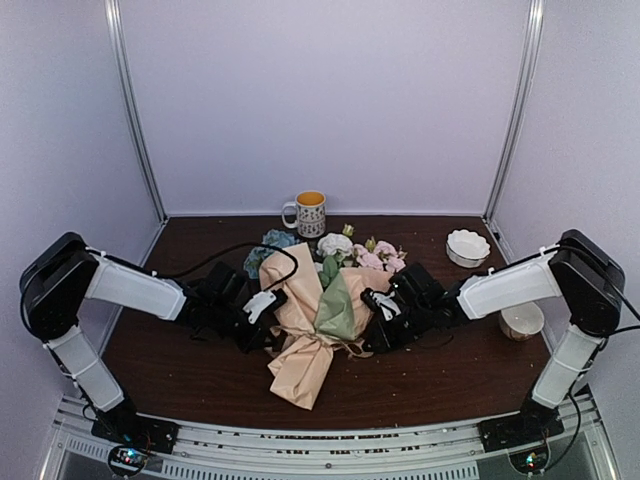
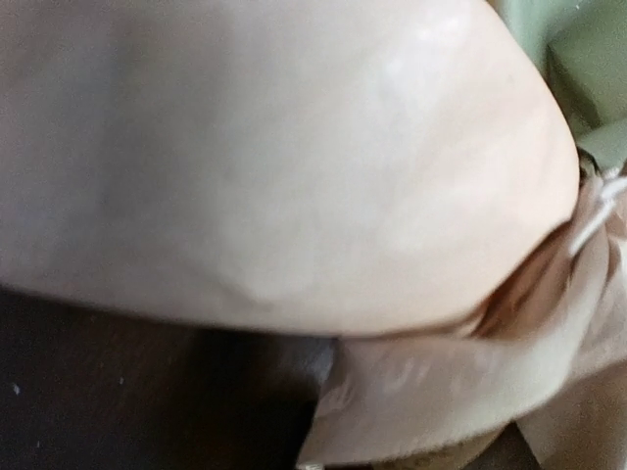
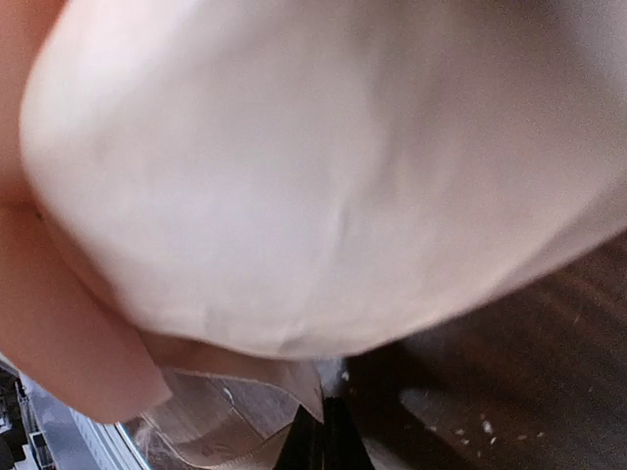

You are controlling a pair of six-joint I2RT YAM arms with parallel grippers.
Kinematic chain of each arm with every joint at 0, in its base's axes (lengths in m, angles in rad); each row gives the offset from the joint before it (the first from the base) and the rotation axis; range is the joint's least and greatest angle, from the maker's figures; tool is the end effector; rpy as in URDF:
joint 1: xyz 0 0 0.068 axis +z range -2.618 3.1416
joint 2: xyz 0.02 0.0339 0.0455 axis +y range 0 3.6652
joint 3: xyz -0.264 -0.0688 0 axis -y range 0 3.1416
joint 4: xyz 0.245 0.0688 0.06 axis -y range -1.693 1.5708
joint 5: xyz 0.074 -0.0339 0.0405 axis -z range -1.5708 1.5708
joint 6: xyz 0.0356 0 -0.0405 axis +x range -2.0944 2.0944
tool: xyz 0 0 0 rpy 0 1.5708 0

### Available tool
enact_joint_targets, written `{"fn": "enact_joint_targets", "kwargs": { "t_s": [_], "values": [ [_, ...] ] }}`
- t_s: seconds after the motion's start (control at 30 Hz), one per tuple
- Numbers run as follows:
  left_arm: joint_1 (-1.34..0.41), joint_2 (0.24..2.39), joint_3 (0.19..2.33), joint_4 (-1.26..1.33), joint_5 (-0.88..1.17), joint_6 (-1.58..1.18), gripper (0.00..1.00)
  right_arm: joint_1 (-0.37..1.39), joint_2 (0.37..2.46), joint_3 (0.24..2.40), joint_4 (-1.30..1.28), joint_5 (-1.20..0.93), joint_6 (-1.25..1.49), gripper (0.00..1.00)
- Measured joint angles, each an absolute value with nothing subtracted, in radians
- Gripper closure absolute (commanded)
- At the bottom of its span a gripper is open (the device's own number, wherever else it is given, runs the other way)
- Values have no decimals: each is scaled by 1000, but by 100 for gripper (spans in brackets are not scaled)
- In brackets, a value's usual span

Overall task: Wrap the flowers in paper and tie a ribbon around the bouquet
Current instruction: Tie the half-tied ribbon around the folded bouquet.

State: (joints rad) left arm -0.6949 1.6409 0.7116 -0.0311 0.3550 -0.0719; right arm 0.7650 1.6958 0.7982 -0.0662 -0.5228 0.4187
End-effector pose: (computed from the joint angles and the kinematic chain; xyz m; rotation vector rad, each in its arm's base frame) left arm 0.2185 -0.1982 0.1285 0.9398 2.4378 -0.7414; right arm 0.2130 0.2292 0.1352 -0.6936 2.6420 1.0799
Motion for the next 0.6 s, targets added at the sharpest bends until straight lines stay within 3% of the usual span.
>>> {"fn": "enact_joint_targets", "kwargs": {
  "t_s": [0.23, 0.43, 0.6],
  "values": [
    [-785, 1748, 873, -65, 389, -30, 100, 692, 1736, 849, -74, -472, 435, 100],
    [-819, 1751, 924, -61, 435, -10, 100, 624, 1701, 849, -130, -384, 402, 75],
    [-819, 1749, 910, -61, 442, 6, 78, 622, 1620, 833, -194, -334, 366, 64]
  ]
}}
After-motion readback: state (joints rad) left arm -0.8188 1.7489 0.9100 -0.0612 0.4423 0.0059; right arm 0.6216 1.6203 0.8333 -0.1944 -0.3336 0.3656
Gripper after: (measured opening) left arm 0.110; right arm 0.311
